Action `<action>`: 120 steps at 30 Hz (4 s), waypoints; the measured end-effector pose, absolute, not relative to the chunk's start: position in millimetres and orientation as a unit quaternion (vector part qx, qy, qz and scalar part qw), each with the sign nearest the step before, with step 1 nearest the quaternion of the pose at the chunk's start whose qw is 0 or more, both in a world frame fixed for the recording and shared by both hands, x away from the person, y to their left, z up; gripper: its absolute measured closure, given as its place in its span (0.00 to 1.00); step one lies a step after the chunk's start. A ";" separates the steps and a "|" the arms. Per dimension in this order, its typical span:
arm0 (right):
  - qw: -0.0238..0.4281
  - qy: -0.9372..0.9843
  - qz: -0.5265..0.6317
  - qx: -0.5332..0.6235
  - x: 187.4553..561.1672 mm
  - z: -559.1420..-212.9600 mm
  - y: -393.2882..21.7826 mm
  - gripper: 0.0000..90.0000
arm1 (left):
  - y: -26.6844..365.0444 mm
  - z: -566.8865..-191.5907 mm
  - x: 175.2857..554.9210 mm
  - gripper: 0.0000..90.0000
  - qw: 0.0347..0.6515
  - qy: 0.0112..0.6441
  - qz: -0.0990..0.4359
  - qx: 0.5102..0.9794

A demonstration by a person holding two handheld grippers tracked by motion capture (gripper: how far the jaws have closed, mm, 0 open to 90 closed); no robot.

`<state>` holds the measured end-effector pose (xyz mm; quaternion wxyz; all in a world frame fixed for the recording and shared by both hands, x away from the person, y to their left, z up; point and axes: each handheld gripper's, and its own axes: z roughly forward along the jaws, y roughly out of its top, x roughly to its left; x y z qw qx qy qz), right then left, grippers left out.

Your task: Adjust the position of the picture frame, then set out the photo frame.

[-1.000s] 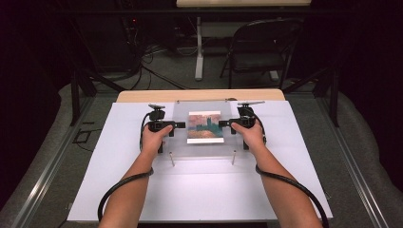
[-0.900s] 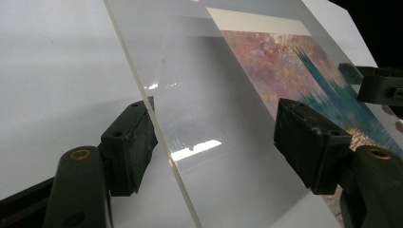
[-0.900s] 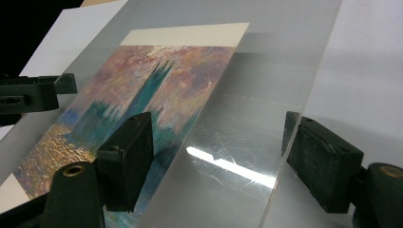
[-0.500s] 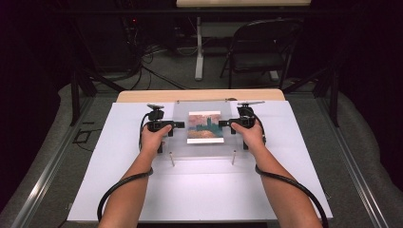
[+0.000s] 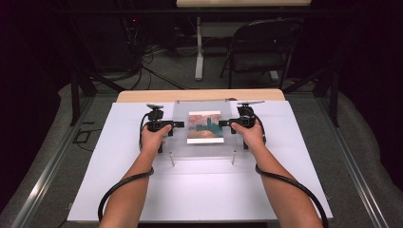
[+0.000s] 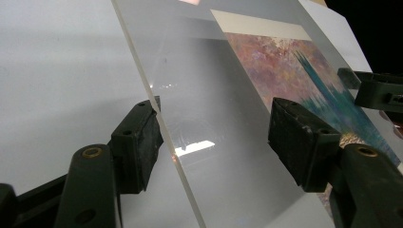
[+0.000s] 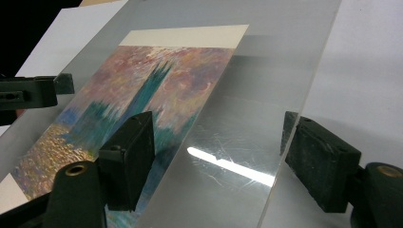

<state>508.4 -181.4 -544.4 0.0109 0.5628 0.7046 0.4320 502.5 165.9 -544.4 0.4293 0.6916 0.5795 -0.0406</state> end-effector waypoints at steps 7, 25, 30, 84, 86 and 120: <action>0.018 0.707 0.435 0.558 506.8 -541.2 -180.4 0.29 | 170.0 -541.8 499.3 0.44 0.439 0.578 -0.041 0.686; 0.076 0.731 0.450 0.507 485.5 -509.6 -178.5 0.31 | 176.2 -510.5 479.4 0.52 0.460 0.544 -0.010 0.702; 0.088 0.733 0.454 0.498 479.0 -504.0 -178.0 0.31 | 176.6 -504.0 472.8 0.54 0.463 0.541 -0.001 0.702; 0.164 0.748 0.465 0.444 405.5 -454.9 -185.2 0.50 | 178.5 -458.4 404.9 0.65 0.485 0.480 0.075 0.727; 0.166 0.747 0.468 0.442 403.3 -454.1 -186.2 0.52 | 179.2 -457.6 402.6 0.65 0.488 0.477 0.076 0.727; 0.177 0.743 0.489 0.421 355.9 -442.2 -196.4 0.68 | 184.8 -448.4 354.1 0.74 0.502 0.434 0.109 0.740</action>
